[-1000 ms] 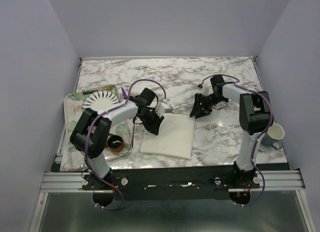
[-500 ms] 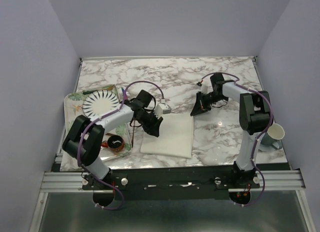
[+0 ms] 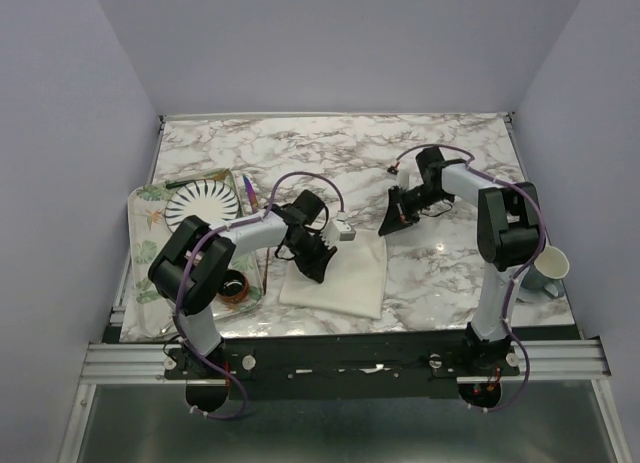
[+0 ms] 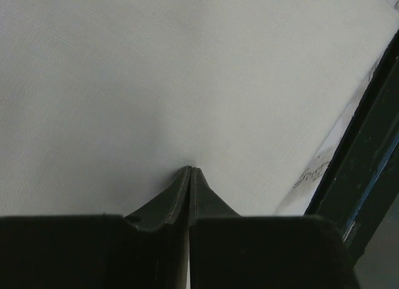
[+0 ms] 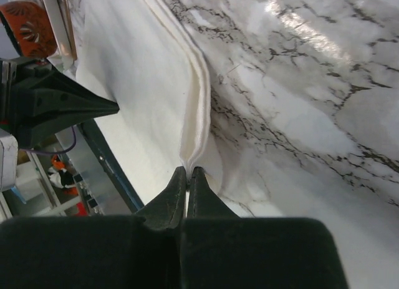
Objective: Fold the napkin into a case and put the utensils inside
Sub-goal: Pick up the lower triangle-folded napkin from the center of the board, then fold the lower triangle-folded napkin at the center of the board.
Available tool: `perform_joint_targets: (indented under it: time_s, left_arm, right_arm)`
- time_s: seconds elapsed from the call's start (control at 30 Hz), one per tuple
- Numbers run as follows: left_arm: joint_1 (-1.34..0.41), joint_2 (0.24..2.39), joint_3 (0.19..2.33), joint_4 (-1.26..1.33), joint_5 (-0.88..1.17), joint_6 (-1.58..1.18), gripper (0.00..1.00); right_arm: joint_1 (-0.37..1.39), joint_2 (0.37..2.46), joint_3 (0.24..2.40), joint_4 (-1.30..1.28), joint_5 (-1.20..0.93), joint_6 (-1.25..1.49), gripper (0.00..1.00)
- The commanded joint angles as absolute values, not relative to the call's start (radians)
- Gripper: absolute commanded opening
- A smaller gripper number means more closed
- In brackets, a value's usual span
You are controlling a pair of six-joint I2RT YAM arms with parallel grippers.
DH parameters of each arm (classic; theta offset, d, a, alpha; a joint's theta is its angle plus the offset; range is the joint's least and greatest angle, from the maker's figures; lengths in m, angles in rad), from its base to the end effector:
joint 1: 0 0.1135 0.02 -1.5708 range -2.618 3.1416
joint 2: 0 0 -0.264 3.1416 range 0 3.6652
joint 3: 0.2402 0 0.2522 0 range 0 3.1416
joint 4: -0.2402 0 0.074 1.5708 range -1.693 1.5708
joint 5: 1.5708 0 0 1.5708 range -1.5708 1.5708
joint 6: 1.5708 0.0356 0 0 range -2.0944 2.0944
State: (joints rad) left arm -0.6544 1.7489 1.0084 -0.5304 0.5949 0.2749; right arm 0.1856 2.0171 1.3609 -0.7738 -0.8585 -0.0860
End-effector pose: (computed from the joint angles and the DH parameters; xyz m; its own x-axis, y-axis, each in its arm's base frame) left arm 0.2407 -0.2098 0.1535 -0.5570 0.7107 -0.4297 0.8174 0.3776 -0.4351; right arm 0.3668 0.0963 0.1534 -0.9502 -0.2355 -0.2042 -0.3077 0.6048 0.7345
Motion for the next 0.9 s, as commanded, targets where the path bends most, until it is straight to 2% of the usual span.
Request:
perform_joint_targets:
  time_s: [0.0, 0.4, 0.73, 0.87]
  left_arm:
    - [-0.655, 1.779, 1.035, -0.528, 0.525, 0.259, 0.1]
    - [-0.638, 1.801, 1.046, -0.522, 0.502, 0.232, 0.08]
    - [-0.603, 1.761, 1.039, -0.489, 0.535, 0.213, 0.08]
    - [-0.6, 1.585, 1.013, -0.485, 0.603, 0.302, 0.19]
  right_arm:
    - [0.221, 1.945, 1.376, -0.853, -0.916, -0.138, 0.01]
    - [0.305, 1.902, 1.249, -0.861, -0.922, -0.118, 0.01]
    - [0.365, 1.962, 1.167, -0.821, -0.79, -0.123, 0.01]
    - [0.365, 2.0, 1.203, -0.827, -0.739, -0.129, 0.01]
